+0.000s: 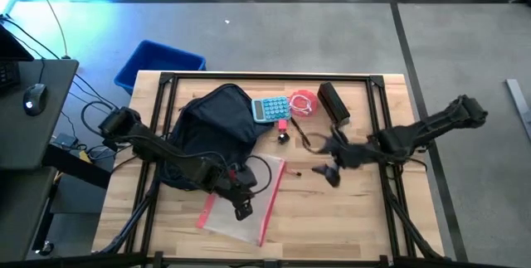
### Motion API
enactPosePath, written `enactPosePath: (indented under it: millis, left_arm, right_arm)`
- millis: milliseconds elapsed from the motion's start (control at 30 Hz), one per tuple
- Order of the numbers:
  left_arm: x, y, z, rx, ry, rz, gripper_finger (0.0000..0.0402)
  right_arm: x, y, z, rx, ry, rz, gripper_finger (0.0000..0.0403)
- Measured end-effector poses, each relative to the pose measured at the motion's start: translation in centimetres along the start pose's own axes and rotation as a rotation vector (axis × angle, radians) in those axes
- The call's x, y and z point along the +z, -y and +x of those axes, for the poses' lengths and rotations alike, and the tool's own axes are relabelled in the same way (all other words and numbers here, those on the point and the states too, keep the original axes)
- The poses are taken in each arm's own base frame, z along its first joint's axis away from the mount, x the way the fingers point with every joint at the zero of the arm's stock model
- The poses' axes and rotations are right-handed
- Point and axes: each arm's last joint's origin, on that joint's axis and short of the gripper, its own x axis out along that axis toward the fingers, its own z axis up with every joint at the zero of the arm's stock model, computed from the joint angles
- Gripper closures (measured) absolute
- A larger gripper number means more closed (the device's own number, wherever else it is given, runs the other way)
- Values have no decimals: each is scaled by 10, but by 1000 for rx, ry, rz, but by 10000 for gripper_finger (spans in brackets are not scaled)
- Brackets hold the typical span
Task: Unpack backpack
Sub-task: Put the black pen into the transparent pink zip bag
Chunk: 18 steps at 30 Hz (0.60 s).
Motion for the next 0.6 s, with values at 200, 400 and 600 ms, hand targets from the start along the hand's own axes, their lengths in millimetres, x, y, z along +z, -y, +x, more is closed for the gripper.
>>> enactPosePath:
  millis: [200, 400, 600]
  left_arm:
    - [6, -3, 46, -33, 61, 40, 387]
    - [9, -2, 81, -113, 26, 126, 359]
    - [15, 7, 89, -41, -22, 217, 340]
  right_arm:
    - [-49, -10, 12, -84, 33, 181, 96]
    - [-69, -16, 29, -125, 61, 303, 96]
    - [-68, -32, 50, -40, 73, 92, 96]
